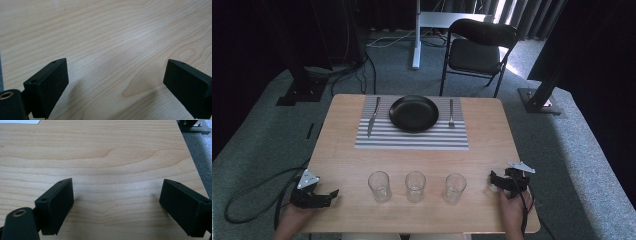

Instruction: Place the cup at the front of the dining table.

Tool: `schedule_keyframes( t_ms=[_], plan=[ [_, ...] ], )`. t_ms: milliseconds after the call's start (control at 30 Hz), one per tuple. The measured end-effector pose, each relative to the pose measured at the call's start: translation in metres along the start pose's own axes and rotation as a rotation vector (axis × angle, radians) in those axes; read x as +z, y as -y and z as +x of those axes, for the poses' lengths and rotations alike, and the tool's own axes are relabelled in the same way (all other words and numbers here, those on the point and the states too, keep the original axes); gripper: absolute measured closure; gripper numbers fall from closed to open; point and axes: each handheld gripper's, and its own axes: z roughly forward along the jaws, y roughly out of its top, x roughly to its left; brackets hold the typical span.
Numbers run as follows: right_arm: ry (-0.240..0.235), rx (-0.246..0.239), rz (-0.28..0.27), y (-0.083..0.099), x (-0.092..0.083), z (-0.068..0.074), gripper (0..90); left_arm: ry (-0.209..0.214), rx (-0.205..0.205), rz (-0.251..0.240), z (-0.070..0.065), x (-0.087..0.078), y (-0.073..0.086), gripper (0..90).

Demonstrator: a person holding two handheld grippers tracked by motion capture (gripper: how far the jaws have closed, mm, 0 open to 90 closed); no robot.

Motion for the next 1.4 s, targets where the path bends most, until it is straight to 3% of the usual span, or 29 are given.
schedule_keyframes(
  t_ms=[267, 333, 400, 533, 733, 967, 1000, 1400],
  plan=[
    [0.000, 0.000, 0.000, 0.000, 0.000, 0.000, 11.6, 0.064, 0.031, -0.025, -0.009, -0.008, -0.008, 6.9],
    [0.000, 0.000, 0.000, 0.000, 0.000, 0.000, 11.6, 0.088, 0.049, -0.039, -0.014, -0.011, -0.011, 11.8],
    [0.000, 0.000, 0.000, 0.000, 0.000, 0.000, 11.6, 0.081, 0.055, -0.051, -0.016, -0.013, -0.014, 11.8],
    [0.000, 0.000, 0.000, 0.000, 0.000, 0.000, 11.6, 0.107, 0.065, -0.063, -0.021, -0.017, -0.019, 11.8],
    [0.000, 0.001, 0.000, 0.000, 0.000, 0.000, 11.6, 0.108, 0.108, -0.077, -0.032, -0.024, -0.028, 11.7],
    [0.000, 0.001, 0.000, 0.000, 0.000, 0.000, 11.6, 0.145, 0.154, -0.093, -0.043, -0.034, -0.043, 11.7],
    [0.000, 0.001, 0.000, 0.000, 0.000, 0.000, 11.6, 0.133, 0.162, -0.102, -0.045, -0.035, -0.045, 11.7],
    [0.000, 0.000, 0.001, 0.000, 0.000, 0.000, 11.6, 0.211, 0.209, -0.139, -0.062, -0.049, -0.068, 11.7]
  ],
)
